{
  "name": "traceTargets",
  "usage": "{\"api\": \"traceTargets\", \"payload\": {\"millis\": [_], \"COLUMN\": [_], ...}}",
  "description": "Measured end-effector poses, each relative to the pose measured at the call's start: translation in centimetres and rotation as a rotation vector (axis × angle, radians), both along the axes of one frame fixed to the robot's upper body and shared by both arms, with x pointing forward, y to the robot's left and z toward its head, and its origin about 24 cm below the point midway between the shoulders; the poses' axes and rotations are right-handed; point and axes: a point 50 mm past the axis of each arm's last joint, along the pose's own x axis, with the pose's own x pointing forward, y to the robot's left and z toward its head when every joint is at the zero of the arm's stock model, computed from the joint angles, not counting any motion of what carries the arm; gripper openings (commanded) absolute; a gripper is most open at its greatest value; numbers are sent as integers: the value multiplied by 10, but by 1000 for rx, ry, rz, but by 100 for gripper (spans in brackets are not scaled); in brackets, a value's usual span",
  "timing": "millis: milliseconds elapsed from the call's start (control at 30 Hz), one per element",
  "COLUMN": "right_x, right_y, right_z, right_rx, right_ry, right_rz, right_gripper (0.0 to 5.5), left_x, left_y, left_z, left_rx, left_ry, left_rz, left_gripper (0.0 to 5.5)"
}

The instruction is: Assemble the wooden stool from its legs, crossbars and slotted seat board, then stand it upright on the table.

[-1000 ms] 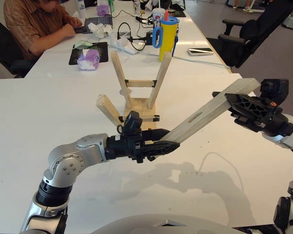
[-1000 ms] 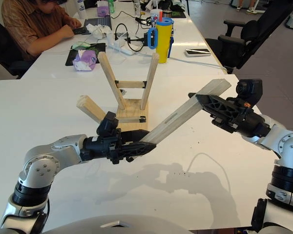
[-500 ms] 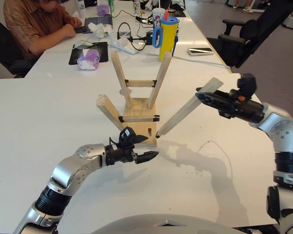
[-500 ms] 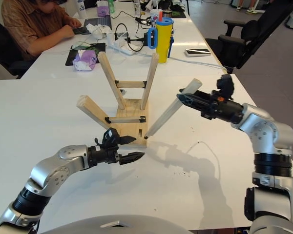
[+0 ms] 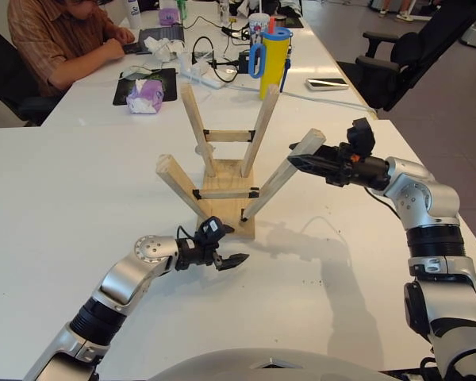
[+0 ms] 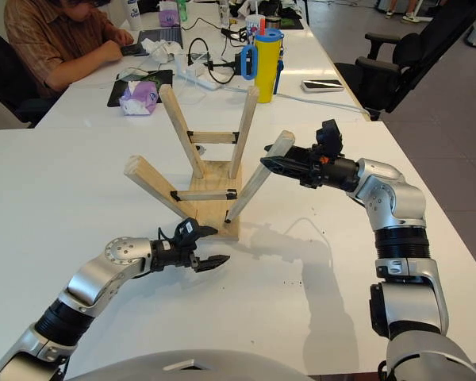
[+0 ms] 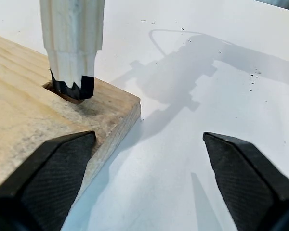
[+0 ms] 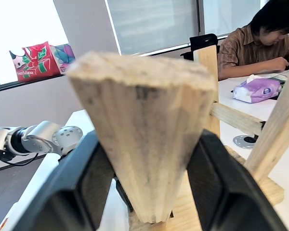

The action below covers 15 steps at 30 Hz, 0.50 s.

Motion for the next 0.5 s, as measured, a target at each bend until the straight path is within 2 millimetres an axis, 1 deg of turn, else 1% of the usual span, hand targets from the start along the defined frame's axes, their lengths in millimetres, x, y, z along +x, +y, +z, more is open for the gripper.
{"api": "traceTargets", "payload": {"millis": [100, 300, 433, 500], "right_x": [1, 5, 4, 2], "right_y": [1, 7, 22, 27], "right_z": [1, 7, 19, 19], "right_rx": [-15, -102, -201, -242], "right_ry": [-8, -107, -200, -217], "right_rz": [20, 52, 116, 144], "right_gripper": [206, 205, 205, 204], "left_x": [0, 0, 0, 0], "left_y": [0, 0, 0, -1], "left_z": [0, -1, -1, -1], "left_rx": [3, 2, -1, -4], "left_ry": [1, 4, 6, 7], "left_rz": [-4, -4, -3, -1], "left_gripper": [415, 415, 415, 415]}}
